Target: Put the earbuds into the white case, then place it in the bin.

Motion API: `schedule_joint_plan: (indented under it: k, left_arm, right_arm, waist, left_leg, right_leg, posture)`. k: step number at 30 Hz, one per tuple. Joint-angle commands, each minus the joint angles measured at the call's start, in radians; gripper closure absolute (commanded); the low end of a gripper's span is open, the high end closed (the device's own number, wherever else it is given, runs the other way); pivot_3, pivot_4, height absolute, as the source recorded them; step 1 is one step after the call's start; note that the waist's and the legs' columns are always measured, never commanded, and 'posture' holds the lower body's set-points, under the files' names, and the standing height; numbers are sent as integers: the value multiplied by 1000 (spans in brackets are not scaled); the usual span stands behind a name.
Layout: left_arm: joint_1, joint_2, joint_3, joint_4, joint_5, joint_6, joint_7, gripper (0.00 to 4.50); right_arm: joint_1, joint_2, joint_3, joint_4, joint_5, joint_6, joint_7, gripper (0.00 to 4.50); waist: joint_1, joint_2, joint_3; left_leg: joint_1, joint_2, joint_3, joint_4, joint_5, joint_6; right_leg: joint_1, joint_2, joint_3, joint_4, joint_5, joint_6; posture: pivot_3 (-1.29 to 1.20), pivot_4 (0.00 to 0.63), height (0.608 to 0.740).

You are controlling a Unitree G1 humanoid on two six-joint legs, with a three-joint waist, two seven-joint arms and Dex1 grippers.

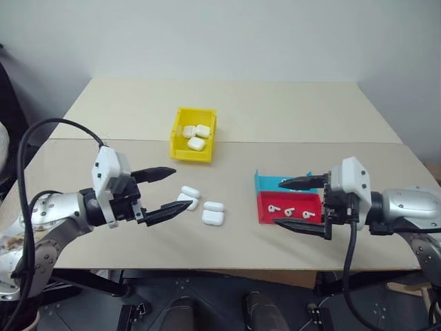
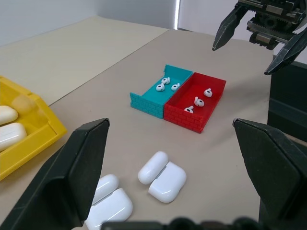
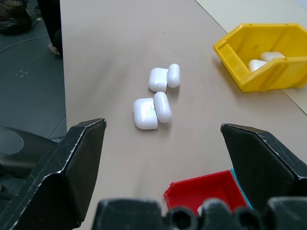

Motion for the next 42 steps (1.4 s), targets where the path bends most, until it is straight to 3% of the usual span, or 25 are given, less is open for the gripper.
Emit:
schedule_joint_plan:
  k: [1,12,16,22,30,33,42]
  left_arm:
    - [-18,-3,2,-23,-4,-22,-3,0]
    - [-24,48,-5,8,33,-14,-30,0]
    - [-116,116,-126,53,179,34,29,0]
    - [-321,168,-342,102,268,245,70,0]
    - [-640,-29,-581,269,349,705,247,0]
    - [-709,-136,-578,357,362,891,313,0]
    - [-722,-227,-641,412,359,952,482,0]
  right_arm:
    - [-9,-3,-41,-18,21,-22,1,36]
    - [-3,-9,-74,-8,31,-27,10,36]
    - [-44,-49,-71,4,14,33,-26,36]
    - [-76,-78,-90,-44,69,176,-139,36]
    - [-78,-80,-86,-87,82,225,-194,36]
    - [-66,-76,-92,-105,92,225,-206,36]
    - [-41,-68,-98,-130,103,211,-233,36]
  waist:
    - [0,0,0]
    - [0,0,0]
    - [2,0,0]
    - [2,-1,0]
    - [2,-2,1]
    - [2,-2,1]
    - [0,-2,1]
  left_leg:
    - [0,0,0,0,0,0]
    - [0,0,0,0,0,0]
    - [0,-1,0,0,0,0]
    - [0,0,0,0,0,0]
    - [-3,-2,-1,0,0,0]
    - [-4,-2,-2,0,0,0]
    - [-5,-2,-7,0,0,0]
  right_leg:
    - [0,0,0,0,0,0]
    - [0,0,0,0,0,0]
    - [0,0,0,0,0,1]
    - [-1,0,0,0,0,1]
    - [-2,0,0,-1,0,1]
    - [-2,0,-1,0,0,1]
    - [-4,0,0,2,0,0]
  posture:
    - [0,150,740]
    - [0,150,740]
    - [0,150,740]
    - [0,150,740]
    - [0,150,740]
    - [0,150,740]
    - [0,150,740]
